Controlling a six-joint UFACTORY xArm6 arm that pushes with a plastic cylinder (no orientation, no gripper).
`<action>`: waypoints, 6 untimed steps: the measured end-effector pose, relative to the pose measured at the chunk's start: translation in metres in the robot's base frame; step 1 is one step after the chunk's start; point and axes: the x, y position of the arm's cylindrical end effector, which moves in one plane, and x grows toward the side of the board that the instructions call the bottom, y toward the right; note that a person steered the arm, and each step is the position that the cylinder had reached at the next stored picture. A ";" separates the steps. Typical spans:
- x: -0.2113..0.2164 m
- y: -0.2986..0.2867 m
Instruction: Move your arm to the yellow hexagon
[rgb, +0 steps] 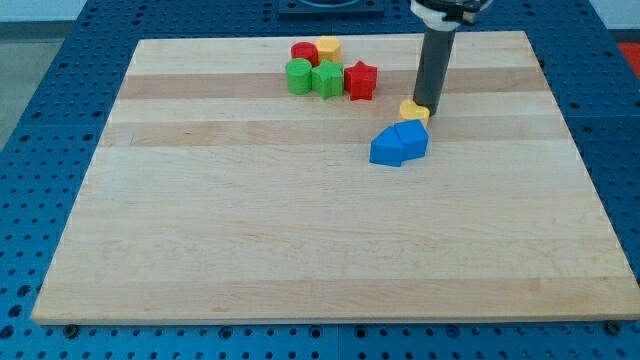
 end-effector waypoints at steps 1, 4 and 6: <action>0.008 -0.002; -0.057 -0.018; -0.118 -0.043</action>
